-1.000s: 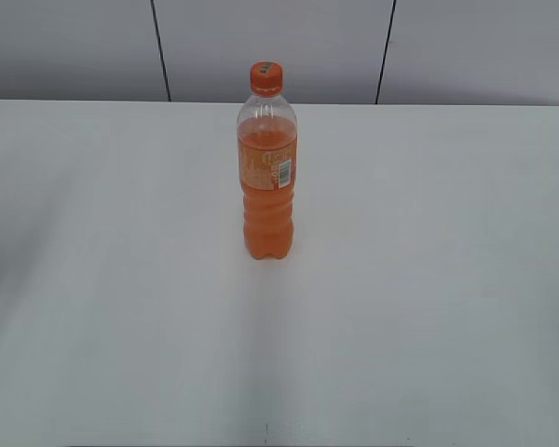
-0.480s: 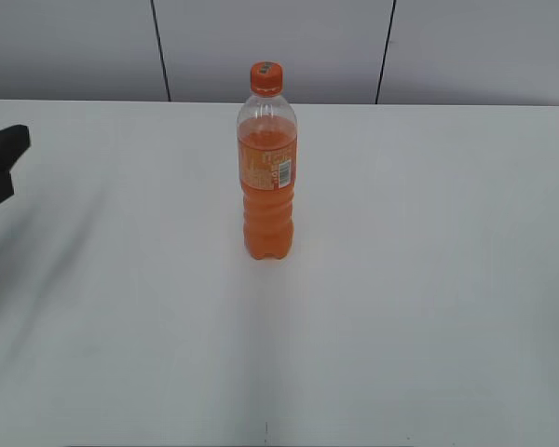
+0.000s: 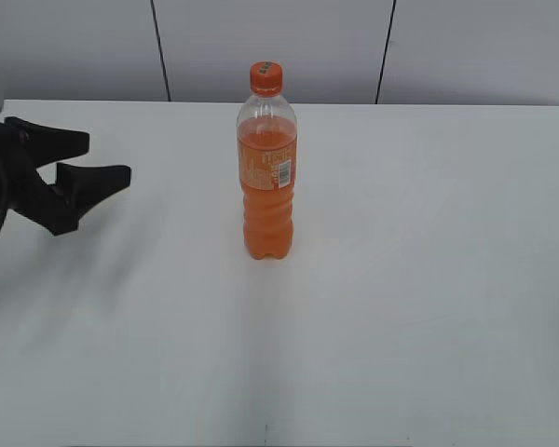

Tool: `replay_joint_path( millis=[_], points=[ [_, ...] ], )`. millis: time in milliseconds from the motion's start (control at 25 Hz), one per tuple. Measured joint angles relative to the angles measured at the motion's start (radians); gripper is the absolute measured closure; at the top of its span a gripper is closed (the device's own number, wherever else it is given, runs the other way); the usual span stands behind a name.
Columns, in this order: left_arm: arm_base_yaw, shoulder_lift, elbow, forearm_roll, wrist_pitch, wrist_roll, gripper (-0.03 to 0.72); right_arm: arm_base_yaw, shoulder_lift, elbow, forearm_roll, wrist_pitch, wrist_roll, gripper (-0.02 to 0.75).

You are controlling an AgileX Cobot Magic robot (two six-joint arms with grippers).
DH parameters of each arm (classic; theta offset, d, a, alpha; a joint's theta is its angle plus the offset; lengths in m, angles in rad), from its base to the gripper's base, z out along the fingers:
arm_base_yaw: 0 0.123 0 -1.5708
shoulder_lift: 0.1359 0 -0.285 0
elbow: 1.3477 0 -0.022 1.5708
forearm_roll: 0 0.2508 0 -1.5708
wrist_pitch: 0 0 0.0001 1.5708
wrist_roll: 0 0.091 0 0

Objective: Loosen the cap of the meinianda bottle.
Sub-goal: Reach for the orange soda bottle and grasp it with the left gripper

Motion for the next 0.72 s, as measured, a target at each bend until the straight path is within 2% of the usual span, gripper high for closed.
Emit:
replay_joint_path(
  millis=[240, 520, 720],
  points=[
    [0.0, 0.148, -0.064, 0.058, -0.112, -0.005, 0.182, 0.0, 0.0, 0.0, 0.0, 0.0, 0.0, 0.237],
    [0.0, 0.206, -0.153, 0.144, -0.14, -0.006, 0.182, 0.0, 0.0, 0.0, 0.0, 0.0, 0.0, 0.237],
    [-0.002, 0.23, -0.205, 0.155, -0.151, -0.007, 0.182, 0.0, 0.0, 0.0, 0.0, 0.0, 0.0, 0.237]
  ],
)
